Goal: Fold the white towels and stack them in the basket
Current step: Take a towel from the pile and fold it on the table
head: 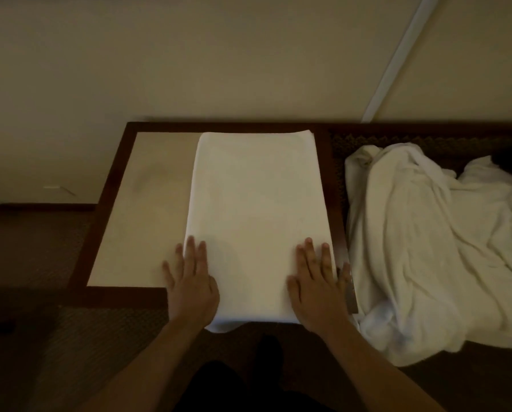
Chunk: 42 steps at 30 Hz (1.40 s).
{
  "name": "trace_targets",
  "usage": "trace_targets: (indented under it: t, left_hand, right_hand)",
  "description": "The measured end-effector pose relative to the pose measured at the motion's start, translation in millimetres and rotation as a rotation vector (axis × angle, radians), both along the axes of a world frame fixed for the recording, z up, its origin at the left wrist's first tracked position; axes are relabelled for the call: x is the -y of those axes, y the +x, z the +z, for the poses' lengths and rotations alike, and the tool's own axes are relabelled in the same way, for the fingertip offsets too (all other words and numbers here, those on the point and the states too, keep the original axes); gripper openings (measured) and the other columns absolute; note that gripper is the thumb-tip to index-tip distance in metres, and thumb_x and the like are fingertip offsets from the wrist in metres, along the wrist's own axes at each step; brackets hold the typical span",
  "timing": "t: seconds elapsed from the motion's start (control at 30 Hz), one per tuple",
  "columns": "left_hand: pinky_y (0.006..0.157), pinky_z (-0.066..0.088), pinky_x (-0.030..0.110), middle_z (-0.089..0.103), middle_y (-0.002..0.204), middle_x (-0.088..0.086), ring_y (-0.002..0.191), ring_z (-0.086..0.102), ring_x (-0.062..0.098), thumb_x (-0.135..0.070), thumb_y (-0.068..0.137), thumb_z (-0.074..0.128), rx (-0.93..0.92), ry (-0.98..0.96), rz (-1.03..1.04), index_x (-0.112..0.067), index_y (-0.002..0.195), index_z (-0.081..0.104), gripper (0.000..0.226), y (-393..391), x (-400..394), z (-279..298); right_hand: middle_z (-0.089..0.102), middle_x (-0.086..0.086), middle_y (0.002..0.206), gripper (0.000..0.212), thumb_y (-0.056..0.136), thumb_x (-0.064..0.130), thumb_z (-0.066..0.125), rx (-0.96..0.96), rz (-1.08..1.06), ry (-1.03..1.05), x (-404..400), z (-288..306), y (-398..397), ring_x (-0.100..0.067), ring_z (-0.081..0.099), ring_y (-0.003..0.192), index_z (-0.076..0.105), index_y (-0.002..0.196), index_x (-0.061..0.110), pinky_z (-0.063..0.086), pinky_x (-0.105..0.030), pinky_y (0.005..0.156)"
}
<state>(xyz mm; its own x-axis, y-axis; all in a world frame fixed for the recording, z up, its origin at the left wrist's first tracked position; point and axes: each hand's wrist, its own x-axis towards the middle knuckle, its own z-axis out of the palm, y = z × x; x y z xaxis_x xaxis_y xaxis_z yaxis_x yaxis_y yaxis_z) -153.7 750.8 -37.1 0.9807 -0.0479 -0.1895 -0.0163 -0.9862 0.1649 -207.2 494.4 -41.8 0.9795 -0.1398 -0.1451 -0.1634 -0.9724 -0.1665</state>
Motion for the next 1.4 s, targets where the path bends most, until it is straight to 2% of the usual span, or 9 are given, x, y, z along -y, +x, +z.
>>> trace_targets:
  t: [0.07,0.23,0.57,0.7,0.93,1.03,1.13,1.3,1.4]
  left_hand:
    - [0.123,0.002,0.060,-0.003,0.169,0.004,0.156,-0.003,0.030,-0.046,0.098,0.012,-0.020,-0.004,-0.125,-0.018,0.162,0.009,0.070,15.1,13.7,-0.9]
    - [0.123,-0.004,0.056,-0.016,0.168,-0.001,0.155,-0.010,0.030,-0.067,0.093,0.003,-0.033,-0.002,-0.014,-0.017,0.162,-0.001,0.085,63.1,14.7,-8.2]
    - [0.122,-0.007,0.056,-0.009,0.169,0.006,0.155,-0.008,0.035,-0.059,0.094,0.003,-0.002,0.052,-0.026,-0.012,0.161,0.002,0.082,205.1,40.1,-8.6]
    - [0.123,-0.006,0.057,-0.013,0.169,0.000,0.155,-0.012,0.031,-0.055,0.095,-0.003,0.026,0.044,-0.120,-0.025,0.162,-0.002,0.073,270.3,42.9,-14.1]
    - [0.122,-0.004,0.059,-0.009,0.169,-0.004,0.155,-0.005,0.033,-0.058,0.091,-0.001,0.012,0.006,-0.069,-0.031,0.162,0.006,0.076,372.6,44.8,-22.1]
    - [0.121,0.003,0.061,0.008,0.169,-0.001,0.153,0.008,0.034,-0.058,0.090,0.007,0.031,0.048,-0.087,-0.030,0.161,0.015,0.076,399.5,45.8,-13.7]
    - [0.119,0.013,0.060,0.041,0.154,0.002,0.141,0.033,0.033,-0.067,0.082,0.013,0.028,0.107,-0.105,-0.029,0.148,0.041,0.081,434.4,46.0,-8.3]
    - [0.109,0.030,0.047,0.066,0.126,0.009,0.121,0.057,0.031,-0.068,0.093,0.022,-0.006,0.119,-0.076,-0.028,0.116,0.067,0.065,470.8,51.0,-4.5]
    - [0.103,0.036,0.044,0.069,0.119,0.013,0.114,0.061,0.033,-0.062,0.096,0.030,0.023,0.054,0.014,-0.028,0.110,0.072,0.056,480.8,55.2,-7.2]
  right_hand:
    - [0.004,0.002,0.170,0.071,0.101,0.055,0.024,-0.035,0.033,0.026,1.2,-2.7,22.9,-0.026,-0.001,0.156,0.013,0.162,0.020,0.010,-0.071,0.115]
    - [0.002,0.008,0.170,0.074,0.100,0.062,0.019,-0.071,0.016,-0.017,20.9,-1.1,72.0,-0.024,0.000,0.156,0.007,0.162,0.024,0.002,-0.070,0.115]
    - [-0.018,0.011,0.167,0.071,0.100,0.062,0.009,-0.096,-0.055,0.026,35.1,5.7,218.0,-0.023,-0.024,0.152,-0.009,0.160,0.029,-0.012,-0.069,0.115]
    - [-0.022,0.014,0.166,0.071,0.100,0.063,0.009,-0.118,-0.097,0.029,46.0,2.5,277.8,-0.023,-0.026,0.151,-0.011,0.160,0.030,-0.011,-0.071,0.115]
    - [-0.016,0.012,0.167,0.081,0.095,0.070,0.017,-0.096,-0.118,0.007,62.1,-7.8,367.5,-0.023,-0.019,0.153,-0.006,0.161,0.028,-0.008,-0.071,0.115]
    - [-0.003,0.008,0.168,0.083,0.093,0.071,0.023,-0.073,-0.136,0.032,64.1,-1.6,394.3,-0.025,-0.009,0.154,0.004,0.160,0.027,-0.002,-0.069,0.116]
    - [0.028,-0.001,0.160,0.073,0.090,0.071,0.031,-0.037,-0.162,0.023,69.4,-1.7,424.2,-0.031,0.018,0.149,0.031,0.148,0.027,0.010,-0.067,0.116]
    - [0.069,-0.008,0.120,0.067,0.088,0.065,0.020,-0.028,-0.211,-0.012,85.2,3.4,466.4,-0.034,0.059,0.115,0.070,0.106,0.024,0.032,-0.056,0.107]
    - [0.072,-0.015,0.093,0.063,0.086,0.061,0.030,0.111,-0.257,0.097,93.2,-9.4,478.2,-0.038,0.067,0.097,0.069,0.078,0.011,0.048,-0.046,0.093]
